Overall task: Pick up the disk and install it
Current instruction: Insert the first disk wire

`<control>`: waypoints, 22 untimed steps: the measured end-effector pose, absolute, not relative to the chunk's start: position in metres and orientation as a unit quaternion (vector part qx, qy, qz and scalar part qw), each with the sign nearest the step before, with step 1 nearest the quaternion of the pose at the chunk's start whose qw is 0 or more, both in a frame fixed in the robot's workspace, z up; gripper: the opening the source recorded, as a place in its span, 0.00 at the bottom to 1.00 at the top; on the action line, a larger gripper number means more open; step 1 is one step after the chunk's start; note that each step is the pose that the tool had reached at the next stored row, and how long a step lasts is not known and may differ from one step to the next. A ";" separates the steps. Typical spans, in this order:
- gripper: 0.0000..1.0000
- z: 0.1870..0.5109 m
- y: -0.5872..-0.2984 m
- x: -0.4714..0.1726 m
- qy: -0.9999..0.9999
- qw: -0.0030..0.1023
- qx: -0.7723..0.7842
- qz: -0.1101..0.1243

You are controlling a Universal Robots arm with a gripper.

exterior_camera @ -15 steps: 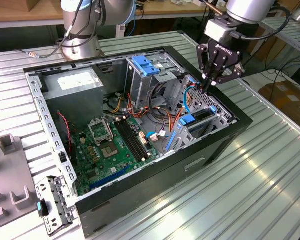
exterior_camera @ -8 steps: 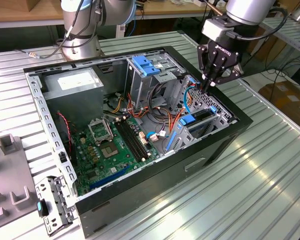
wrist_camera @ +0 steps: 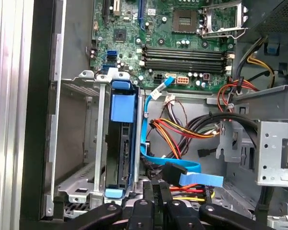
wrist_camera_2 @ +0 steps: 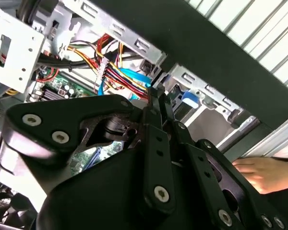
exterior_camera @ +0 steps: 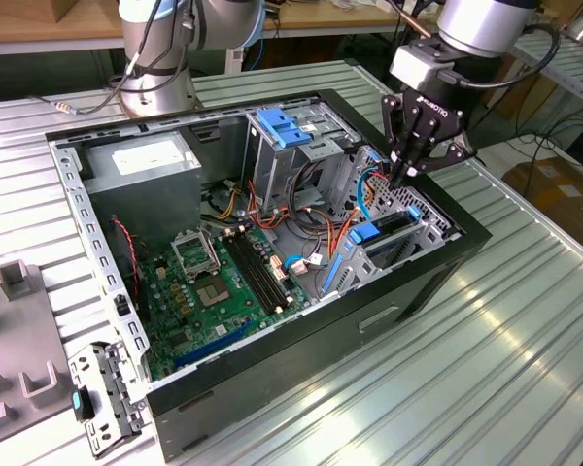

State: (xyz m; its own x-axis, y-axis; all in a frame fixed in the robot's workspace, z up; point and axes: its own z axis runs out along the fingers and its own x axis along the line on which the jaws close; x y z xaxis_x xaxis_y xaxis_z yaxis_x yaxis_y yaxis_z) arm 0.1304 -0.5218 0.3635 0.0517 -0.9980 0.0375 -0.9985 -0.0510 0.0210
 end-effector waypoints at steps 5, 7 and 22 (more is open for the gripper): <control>0.16 0.361 -0.543 0.127 -0.687 0.019 0.726 0.005; 0.16 0.360 -0.545 0.125 -0.686 0.017 0.727 0.004; 0.16 0.352 -0.549 0.118 -0.699 0.014 0.715 0.005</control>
